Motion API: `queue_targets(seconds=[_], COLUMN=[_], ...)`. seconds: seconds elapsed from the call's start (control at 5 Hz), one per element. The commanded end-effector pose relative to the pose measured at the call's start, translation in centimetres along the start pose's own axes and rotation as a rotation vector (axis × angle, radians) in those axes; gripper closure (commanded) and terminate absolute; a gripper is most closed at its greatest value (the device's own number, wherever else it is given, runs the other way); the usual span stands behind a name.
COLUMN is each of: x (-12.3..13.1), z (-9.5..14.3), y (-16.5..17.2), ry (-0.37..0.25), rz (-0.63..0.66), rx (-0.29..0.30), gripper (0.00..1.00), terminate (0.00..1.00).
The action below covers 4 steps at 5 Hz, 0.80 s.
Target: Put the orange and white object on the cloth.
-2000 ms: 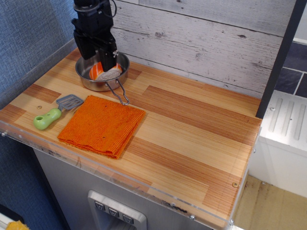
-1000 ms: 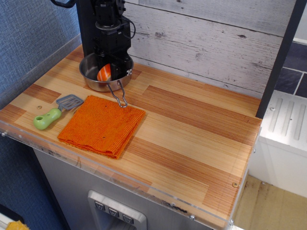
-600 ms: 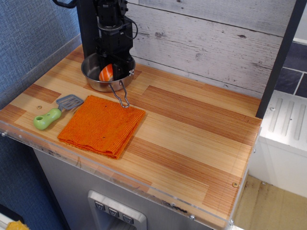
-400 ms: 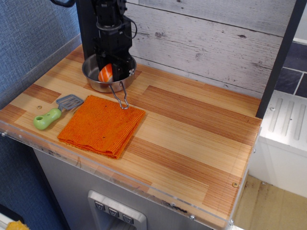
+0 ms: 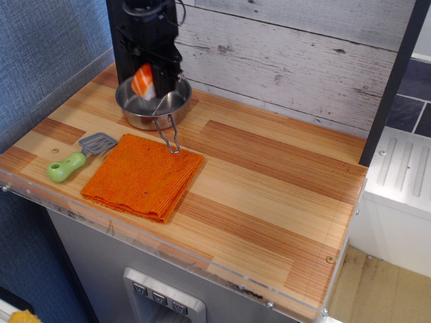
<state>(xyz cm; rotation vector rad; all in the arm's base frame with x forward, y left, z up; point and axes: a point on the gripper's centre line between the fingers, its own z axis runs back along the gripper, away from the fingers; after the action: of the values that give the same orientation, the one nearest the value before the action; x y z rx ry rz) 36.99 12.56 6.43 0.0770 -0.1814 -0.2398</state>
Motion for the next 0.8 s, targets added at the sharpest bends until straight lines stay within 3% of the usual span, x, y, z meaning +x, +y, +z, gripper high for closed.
queue_targets(seconds=[0.0,0.6], x=[-2.0,-8.7], z=[5.7,6.3], y=[-0.7,-5.3], ry=[-0.109,-0.059], rz=[-0.008,-0.033], rx=[0.016,-0.067], gripper=[1.00,1.00], terminate=[0.00,0.00])
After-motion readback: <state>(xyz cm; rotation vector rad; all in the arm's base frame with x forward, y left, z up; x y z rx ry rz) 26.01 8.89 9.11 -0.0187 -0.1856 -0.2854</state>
